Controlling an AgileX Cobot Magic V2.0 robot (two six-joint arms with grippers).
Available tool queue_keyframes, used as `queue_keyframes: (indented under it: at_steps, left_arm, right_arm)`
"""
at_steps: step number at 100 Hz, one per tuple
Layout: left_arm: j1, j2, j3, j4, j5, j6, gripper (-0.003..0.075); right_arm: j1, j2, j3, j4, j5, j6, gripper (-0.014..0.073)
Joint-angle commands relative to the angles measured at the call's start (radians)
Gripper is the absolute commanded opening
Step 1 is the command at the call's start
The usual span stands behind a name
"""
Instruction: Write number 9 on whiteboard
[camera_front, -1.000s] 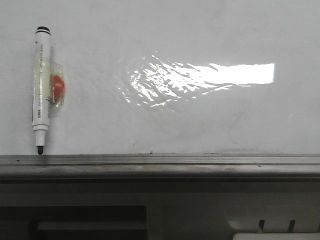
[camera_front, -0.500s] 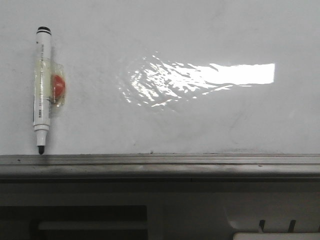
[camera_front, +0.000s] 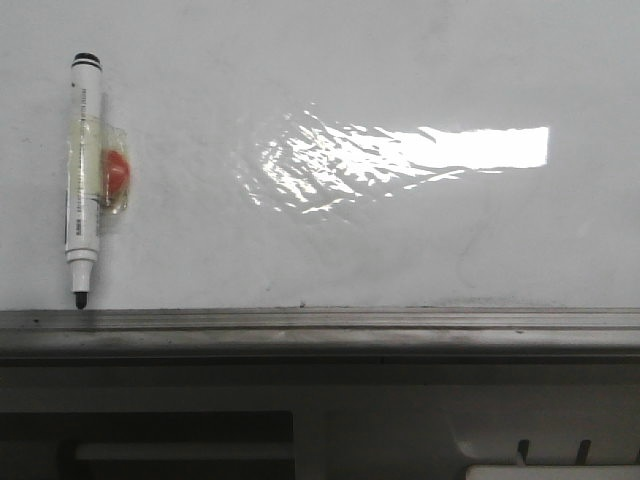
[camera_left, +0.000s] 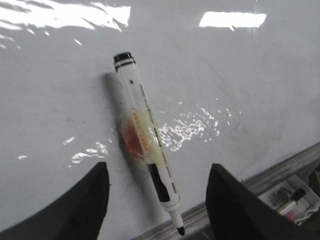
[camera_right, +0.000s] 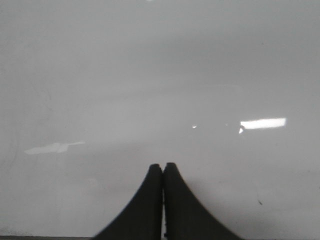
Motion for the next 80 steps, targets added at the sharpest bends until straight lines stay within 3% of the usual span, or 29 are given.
queue_keyframes:
  at_steps: [1,36,53,70,80]
  left_arm:
    - [-0.027,0.043,-0.028,-0.030,-0.107,-0.011,0.0398]
    - [-0.031,0.276,-0.028,-0.037,-0.358,-0.073,0.0397]
    - [-0.031,0.368,-0.028,-0.037,-0.403,-0.076,0.0393]
    - [-0.031,0.439,-0.028,-0.091,-0.411,-0.076,0.0327]
    - [-0.029,0.457,-0.028,-0.173,-0.411,-0.078,0.0232]
  right_arm:
    - [-0.001,0.011,-0.036,0.004,-0.068,-0.003,-0.0069]
    - [-0.001,0.011,-0.036,0.004,-0.092,-0.003,-0.0069]
    - [-0.001,0.011,-0.036,0.004,-0.090,-0.003,-0.0069]
    - [-0.001,0.011,-0.036,0.004,-0.088,-0.003,-0.0069]
    - [0.001,0.011,-0.036,0.004,-0.082,-0.003,-0.0069]
